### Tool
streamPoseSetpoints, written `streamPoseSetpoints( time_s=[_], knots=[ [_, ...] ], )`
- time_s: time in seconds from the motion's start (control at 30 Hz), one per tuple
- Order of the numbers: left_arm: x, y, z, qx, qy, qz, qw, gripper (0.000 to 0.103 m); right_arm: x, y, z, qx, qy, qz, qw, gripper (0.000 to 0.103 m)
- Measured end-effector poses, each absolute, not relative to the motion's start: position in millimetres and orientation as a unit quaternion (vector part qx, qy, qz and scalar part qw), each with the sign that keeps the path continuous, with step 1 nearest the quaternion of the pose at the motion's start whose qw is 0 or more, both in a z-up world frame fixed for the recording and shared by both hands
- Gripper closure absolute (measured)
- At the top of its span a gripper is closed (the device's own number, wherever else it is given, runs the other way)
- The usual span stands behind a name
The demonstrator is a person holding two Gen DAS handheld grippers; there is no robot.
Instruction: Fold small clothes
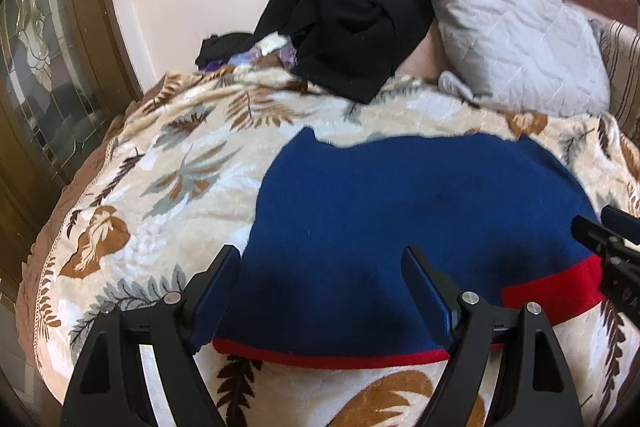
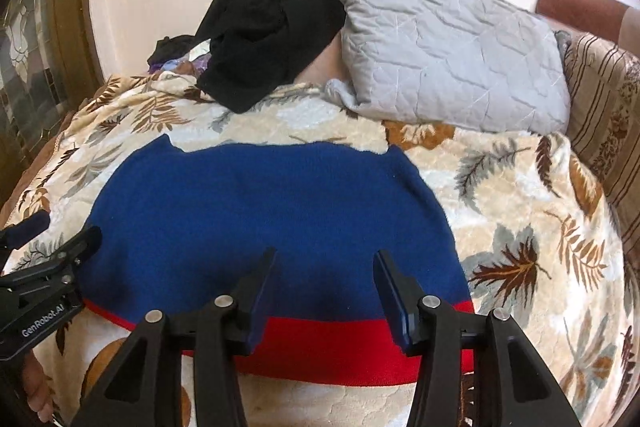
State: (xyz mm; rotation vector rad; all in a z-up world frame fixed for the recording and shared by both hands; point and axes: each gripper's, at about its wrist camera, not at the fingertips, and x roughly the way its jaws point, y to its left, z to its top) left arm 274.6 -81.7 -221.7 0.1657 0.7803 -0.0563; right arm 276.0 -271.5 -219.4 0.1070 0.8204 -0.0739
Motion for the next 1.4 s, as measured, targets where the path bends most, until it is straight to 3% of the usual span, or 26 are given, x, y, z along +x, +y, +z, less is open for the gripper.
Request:
streamPoseSetpoints(
  time_s=[0.17,0.37,0.5,0.7,0.73,0.77,0.8,0.83,0.87,1.03,1.17,1.4],
  knots=[
    [289.8,-64.1,-246.1,0.077,0.433,0.008,0.898,0.02,278.8,-328.1,-238.9,0.184,0.424,-0.01,0.887,0.05],
    [304.1,-24.9,-260.7,0.025,0.469,0.039,0.882,0.02,270.3,-411.8,-255.3,0.26,0.411,-0.063,0.871,0.05],
    [300.7,-12.0,-255.6,0.013,0.463,0.051,0.885,0.02,273.4,-445.7,-276.5,0.335,0.429,-0.036,0.838,0.036],
    [301.4,2.7,-254.9,0.003,0.459,0.074,0.886,0.02,286.5,-425.1,-301.8,0.331,0.469,-0.002,0.819,0.035],
    [302.0,2.9,-257.0,0.005,0.46,0.075,0.885,0.02,288.7,-417.5,-304.9,0.309,0.474,-0.006,0.824,0.036],
    [302.2,3.1,-258.7,0.007,0.462,0.074,0.884,0.02,288.2,-409.9,-303.0,0.287,0.469,-0.01,0.836,0.047],
    [303.3,3.1,-260.6,0.011,0.463,0.074,0.883,0.018,287.5,-406.1,-301.6,0.279,0.466,-0.002,0.839,0.061],
    [303.7,3.7,-261.8,0.013,0.463,0.073,0.883,0.018,287.5,-398.1,-295.9,0.277,0.467,0.019,0.839,0.084],
    [303.8,4.7,-262.3,0.013,0.464,0.071,0.883,0.018,285.4,-393.4,-289.9,0.262,0.466,0.01,0.845,0.091],
    [303.8,14.3,-265.9,0.004,0.469,0.065,0.881,0.018,264.8,-382.0,-264.7,0.235,0.444,0.007,0.865,0.094],
    [302.3,23.2,-269.8,-0.007,0.478,0.06,0.876,0.018,269.4,-388.9,-295.9,0.241,0.49,-0.01,0.838,0.094],
    [286.3,41.7,-261.2,-0.038,0.485,0.06,0.872,0.019,251.3,-404.5,-261.5,0.272,0.447,-0.021,0.852,0.089]
  ],
)
